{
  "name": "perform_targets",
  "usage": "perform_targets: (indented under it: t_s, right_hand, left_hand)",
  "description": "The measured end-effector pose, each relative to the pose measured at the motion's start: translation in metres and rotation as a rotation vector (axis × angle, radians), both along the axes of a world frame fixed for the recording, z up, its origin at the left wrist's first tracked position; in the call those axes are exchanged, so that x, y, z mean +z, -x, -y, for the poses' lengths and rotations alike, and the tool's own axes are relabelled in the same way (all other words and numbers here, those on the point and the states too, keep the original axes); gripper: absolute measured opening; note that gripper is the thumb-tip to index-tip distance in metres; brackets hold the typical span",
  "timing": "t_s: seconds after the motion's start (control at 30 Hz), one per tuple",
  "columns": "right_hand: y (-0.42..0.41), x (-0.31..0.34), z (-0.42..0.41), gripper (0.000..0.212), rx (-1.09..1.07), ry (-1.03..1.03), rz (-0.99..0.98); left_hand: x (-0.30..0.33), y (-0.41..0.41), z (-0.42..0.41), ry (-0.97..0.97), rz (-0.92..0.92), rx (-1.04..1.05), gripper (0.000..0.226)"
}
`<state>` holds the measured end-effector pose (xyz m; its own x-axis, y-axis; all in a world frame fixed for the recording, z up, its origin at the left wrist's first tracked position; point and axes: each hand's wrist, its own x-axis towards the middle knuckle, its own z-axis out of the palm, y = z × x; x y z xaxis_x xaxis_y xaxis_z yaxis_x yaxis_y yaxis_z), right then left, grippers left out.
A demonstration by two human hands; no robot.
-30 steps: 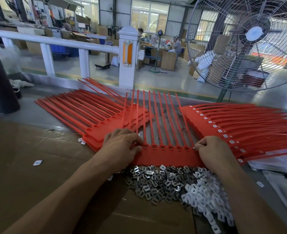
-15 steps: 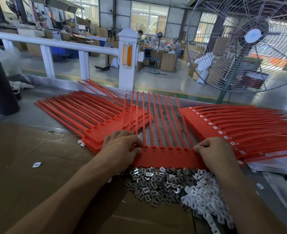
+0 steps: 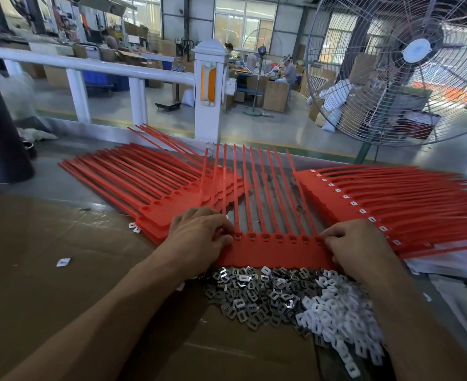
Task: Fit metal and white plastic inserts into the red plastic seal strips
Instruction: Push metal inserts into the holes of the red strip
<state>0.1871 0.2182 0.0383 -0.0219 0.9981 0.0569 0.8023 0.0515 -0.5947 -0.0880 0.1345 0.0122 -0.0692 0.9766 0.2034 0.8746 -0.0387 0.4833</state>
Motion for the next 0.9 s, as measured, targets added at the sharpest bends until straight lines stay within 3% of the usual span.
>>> perform_targets:
  t_s: [0.1,0.17,0.3,0.5,0.77,0.9]
  right_hand:
    - [0.0,0.012,0.008,0.012,0.045,-0.004,0.053]
    - [-0.002,0.026,0.018,0.007,0.122,0.1,0.095]
    - [-0.013,0.051,0.035,0.041,0.243,0.342,0.266]
    - [-0.019,0.058,0.047,0.061,0.347,0.468,0.337]
    - [-0.021,0.049,0.038,0.017,0.433,0.419,0.28]
    - [-0.02,0.046,0.033,0.016,0.437,0.369,0.175]
  left_hand:
    - [0.0,0.0,0.0,0.005,-0.001,-0.001,0.025]
    - [0.0,0.0,0.0,0.008,0.0,0.001,0.025]
    - [-0.001,0.001,-0.002,0.013,0.0,0.005,0.024]
    - [-0.002,0.0,-0.002,0.013,-0.003,0.004,0.022]
    - [-0.001,0.0,-0.002,0.005,-0.011,0.0,0.024]
    - [-0.001,0.0,-0.001,0.001,-0.011,-0.008,0.024]
